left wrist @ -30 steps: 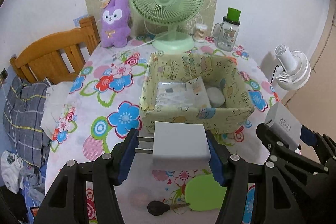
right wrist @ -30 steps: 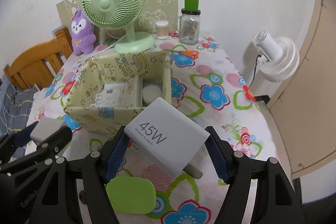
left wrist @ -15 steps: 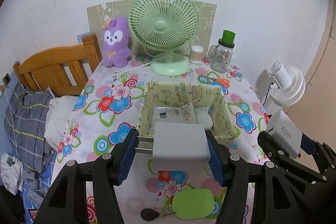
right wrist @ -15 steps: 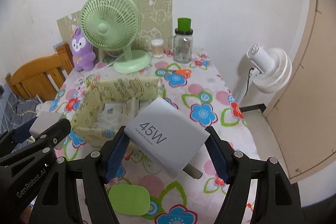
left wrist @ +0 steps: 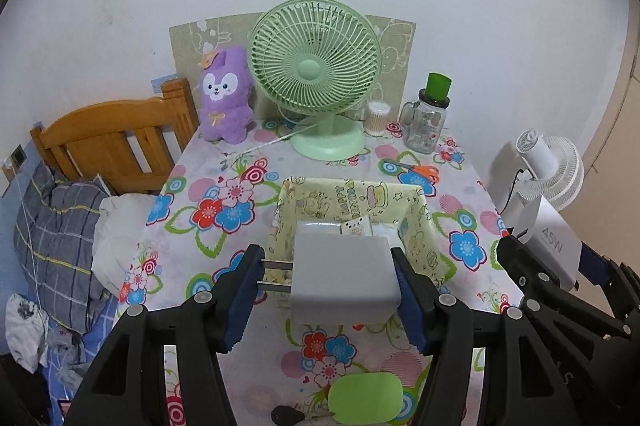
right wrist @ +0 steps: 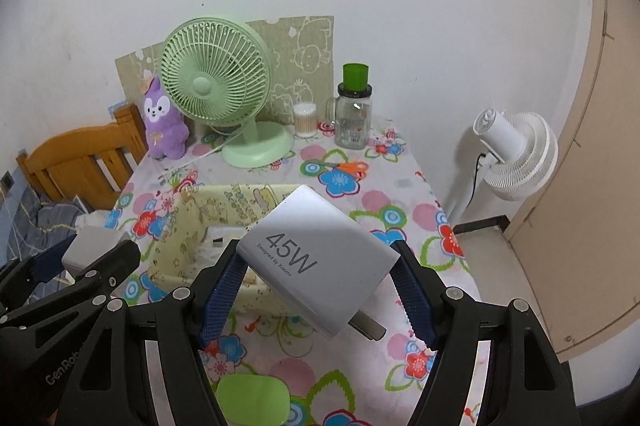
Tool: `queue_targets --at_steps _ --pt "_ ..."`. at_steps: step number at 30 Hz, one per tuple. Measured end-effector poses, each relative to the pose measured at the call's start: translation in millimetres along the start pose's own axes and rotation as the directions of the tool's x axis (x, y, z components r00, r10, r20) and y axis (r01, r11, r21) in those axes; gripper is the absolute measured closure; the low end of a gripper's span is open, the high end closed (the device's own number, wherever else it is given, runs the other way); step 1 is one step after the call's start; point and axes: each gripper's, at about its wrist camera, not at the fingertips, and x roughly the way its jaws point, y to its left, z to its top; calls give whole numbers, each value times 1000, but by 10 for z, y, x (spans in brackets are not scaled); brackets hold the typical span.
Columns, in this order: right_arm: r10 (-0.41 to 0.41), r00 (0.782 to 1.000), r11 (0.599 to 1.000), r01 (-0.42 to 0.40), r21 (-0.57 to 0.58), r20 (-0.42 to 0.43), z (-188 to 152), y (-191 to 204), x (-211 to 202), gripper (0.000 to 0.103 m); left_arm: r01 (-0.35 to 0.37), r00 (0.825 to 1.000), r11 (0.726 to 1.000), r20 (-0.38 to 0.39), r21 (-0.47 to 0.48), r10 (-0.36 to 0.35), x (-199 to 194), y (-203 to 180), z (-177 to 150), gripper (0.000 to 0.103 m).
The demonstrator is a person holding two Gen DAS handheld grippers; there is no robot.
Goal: Organize rigid objects
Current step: 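Lift both chargers and carry them toward the fabric box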
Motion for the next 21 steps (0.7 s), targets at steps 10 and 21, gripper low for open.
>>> queue_targets --at_steps 10,21 --pt "-6 1000 1000 6 -1 10 154 49 58 28 6 1000 1000 23 -9 -5 46 39 135 39" --pt "26 999 999 -27 -19 -19 303 148 305 28 -12 1000 1000 8 -16 12 313 155 271 39"
